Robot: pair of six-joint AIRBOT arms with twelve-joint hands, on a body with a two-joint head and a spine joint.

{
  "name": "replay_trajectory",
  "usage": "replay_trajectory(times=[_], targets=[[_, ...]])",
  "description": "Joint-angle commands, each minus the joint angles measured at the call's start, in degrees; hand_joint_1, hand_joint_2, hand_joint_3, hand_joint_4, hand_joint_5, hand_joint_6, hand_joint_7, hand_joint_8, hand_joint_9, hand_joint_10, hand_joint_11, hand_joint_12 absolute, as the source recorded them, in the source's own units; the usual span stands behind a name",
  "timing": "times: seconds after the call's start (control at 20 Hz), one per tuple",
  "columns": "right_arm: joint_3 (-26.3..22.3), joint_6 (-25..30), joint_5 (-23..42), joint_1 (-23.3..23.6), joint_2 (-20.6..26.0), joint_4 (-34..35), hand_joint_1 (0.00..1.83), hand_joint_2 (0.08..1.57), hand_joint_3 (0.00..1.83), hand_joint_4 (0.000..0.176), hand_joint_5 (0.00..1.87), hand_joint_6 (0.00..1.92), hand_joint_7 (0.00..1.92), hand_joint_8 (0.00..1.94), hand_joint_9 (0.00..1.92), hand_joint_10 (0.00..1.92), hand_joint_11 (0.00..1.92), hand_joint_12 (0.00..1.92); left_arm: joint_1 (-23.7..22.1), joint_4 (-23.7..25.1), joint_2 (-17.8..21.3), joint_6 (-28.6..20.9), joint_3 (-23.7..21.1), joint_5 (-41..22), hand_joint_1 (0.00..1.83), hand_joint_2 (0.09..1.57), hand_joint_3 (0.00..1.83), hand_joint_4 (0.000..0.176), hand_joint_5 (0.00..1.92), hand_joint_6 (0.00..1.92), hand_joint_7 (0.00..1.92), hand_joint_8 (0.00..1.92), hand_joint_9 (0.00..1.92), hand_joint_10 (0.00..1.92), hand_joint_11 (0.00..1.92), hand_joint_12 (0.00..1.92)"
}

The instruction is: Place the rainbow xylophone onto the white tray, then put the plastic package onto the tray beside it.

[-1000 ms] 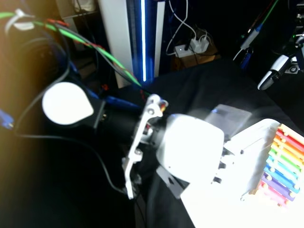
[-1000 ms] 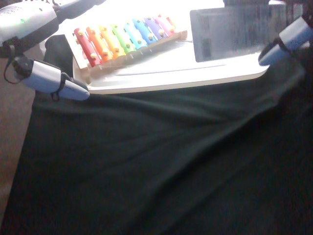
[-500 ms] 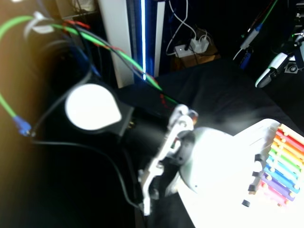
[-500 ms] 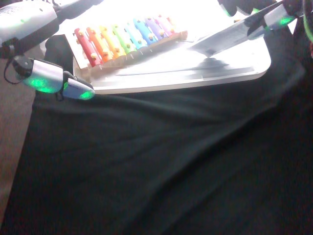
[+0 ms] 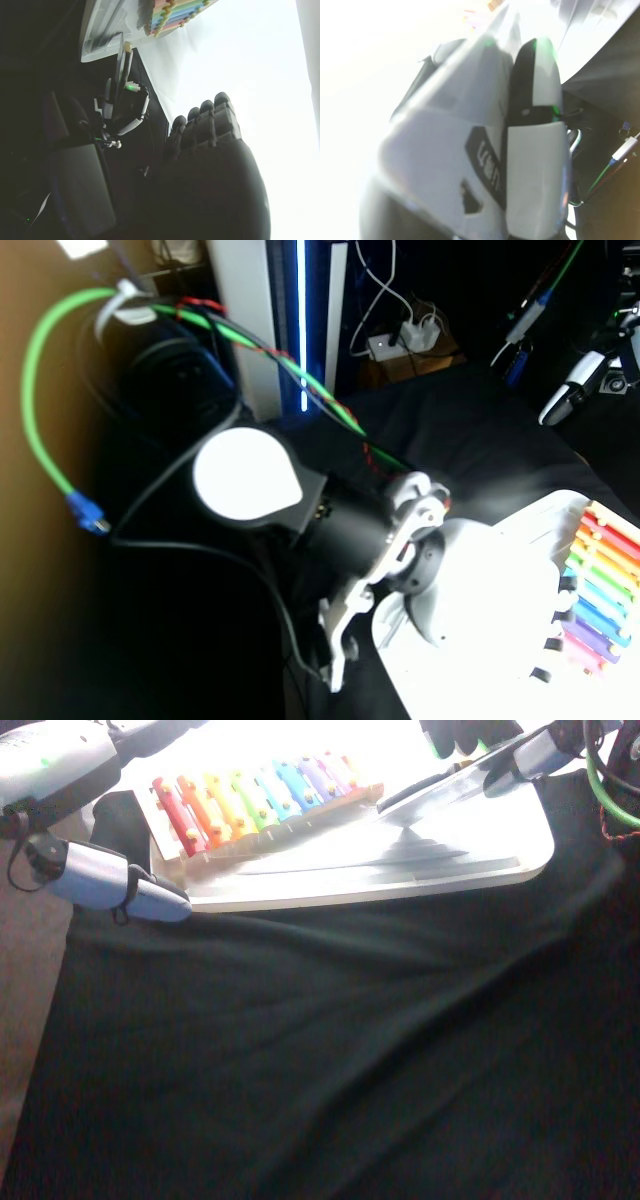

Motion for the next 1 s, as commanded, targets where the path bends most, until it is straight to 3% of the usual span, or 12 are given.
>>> replay_trajectory(times=[0.0, 0.05, 0.1, 0.2, 0.3, 0.4, 0.5, 0.6, 0.7, 0.8, 0.85, 0.95], targets=[[0.3, 0.2, 2.0, 0.9, 0.0, 2.6, 1.29, 1.14, 0.01, 0.0, 0.76, 1.16, 0.89, 1.37, 0.92, 1.59, 1.01, 1.72, -0.4, -1.1, 0.3, -0.1, -0.1, -6.8, 0.97, 0.8, 0.01, 0.017, 0.0, 0.0, 0.0, 0.0, 0.0, 0.0, 0.0, 0.0], [0.2, 0.2, 2.0, 0.9, -0.1, 2.6, 1.27, 1.15, 0.0, 0.0, 0.83, 1.03, 0.96, 1.28, 0.97, 1.5, 1.05, 1.66, -0.4, -1.1, 0.3, -0.1, -0.1, -6.8, 0.98, 0.8, 0.0, 0.041, 0.0, 0.0, 0.0, 0.0, 0.0, 0.0, 0.0, 0.0], [0.2, 0.2, 2.0, 0.9, -0.3, 2.6, 1.5, 1.05, 0.0, 0.0, 0.71, 1.22, 0.89, 1.36, 0.98, 1.52, 1.05, 1.65, -0.4, -1.1, 0.3, -0.1, -0.1, -6.8, 1.01, 0.79, 0.0, 0.03, 0.0, 0.0, 0.0, 0.0, 0.0, 0.0, 0.0, 0.0], [0.2, 0.3, 2.0, 0.8, -0.7, 1.9, 1.61, 1.02, 0.0, 0.0, 0.6, 1.52, 0.79, 1.58, 0.91, 1.68, 0.99, 1.75, -0.4, -1.1, 0.3, -0.1, -0.1, -6.8, 0.99, 0.8, 0.0, 0.041, 0.0, 0.0, 0.0, 0.0, 0.0, 0.0, 0.0, 0.0], [0.2, 1.7, 2.0, 0.8, -1.0, -0.2, 1.39, 1.11, 0.02, 0.0, 0.59, 1.65, 0.91, 1.2, 0.88, 1.57, 0.92, 1.66, -0.3, -1.1, 0.3, -0.1, -0.1, -6.8, 1.01, 0.79, 0.0, 0.039, 0.0, 0.0, 0.0, 0.0, 0.0, 0.0, 0.0, 0.0], [0.2, 2.5, 2.0, 0.8, -1.3, -1.6, 1.28, 1.15, 0.0, 0.0, 0.81, 1.05, 0.94, 1.25, 0.88, 1.4, 0.91, 1.56, -0.2, -1.1, 0.3, -0.1, -0.1, -6.8, 1.0, 0.8, 0.0, 0.056, 0.0, 0.0, 0.0, 0.0, 0.0, 0.0, 0.0, 0.0], [0.2, 2.6, 2.0, 0.5, -1.7, -2.1, 1.27, 1.14, 0.0, 0.0, 0.86, 0.95, 1.01, 1.16, 0.94, 1.08, 0.89, 1.4, -0.1, -1.1, 0.3, -0.2, -0.2, -6.9, 1.02, 0.79, 0.0, 0.058, 0.0, 0.0, 0.0, 0.0, 0.0, 0.0, 0.0, 0.0], [0.2, 2.6, 2.0, 0.2, -1.8, -2.3, 1.37, 1.07, 0.0, 0.0, 0.82, 0.18, 1.04, 0.92, 0.93, 0.58, 0.76, 1.16, -0.1, -1.1, 0.3, -0.2, -0.2, -6.9, 1.04, 0.78, 0.0, 0.063, 0.0, 0.0, 0.0, 0.0, 0.0, 0.0, 0.0, 0.0], [0.2, 2.6, 2.0, -0.3, -1.8, -2.3, 1.26, 0.97, 0.0, 0.0, 0.62, 0.0, 0.77, 0.03, 0.88, 0.06, 0.61, 0.83, -0.1, -1.2, 0.3, -0.2, -0.3, -6.9, 1.02, 0.78, 0.0, 0.057, 0.0, 0.0, 0.0, 0.0, 0.0, 0.0, 0.0, 0.0], [0.0, 2.6, 2.0, -0.6, -1.8, -2.4, 1.21, 0.92, 0.0, 0.0, 0.53, 0.0, 0.68, 0.01, 0.79, 0.01, 0.54, 0.78, 0.0, -1.2, 0.3, -0.2, -0.3, -6.9, 1.02, 0.78, 0.0, 0.058, 0.0, 0.0, 0.0, 0.0, 0.0, 0.0, 0.0, 0.0], [0.0, 2.6, 2.0, -0.6, -1.8, -2.5, 1.14, 0.87, 0.0, 0.032, 0.39, 0.0, 0.47, 0.0, 0.55, 0.0, 0.37, 0.71, 0.0, -1.2, 0.3, -0.2, -0.3, -6.9, 1.01, 0.78, 0.0, 0.06, 0.0, 0.0, 0.0, 0.0, 0.0, 0.0, 0.0, 0.0], [0.0, 2.6, 2.0, -0.8, -1.8, -2.5, 1.08, 0.75, 0.0, 0.13, 0.2, 0.0, 0.29, 0.0, 0.36, 0.0, 0.24, 0.69, 0.0, -1.2, 0.3, -0.2, -0.3, -7.0, 1.0, 0.78, 0.0, 0.044, 0.0, 0.0, 0.0, 0.0, 0.0, 0.0, 0.0, 0.0]])
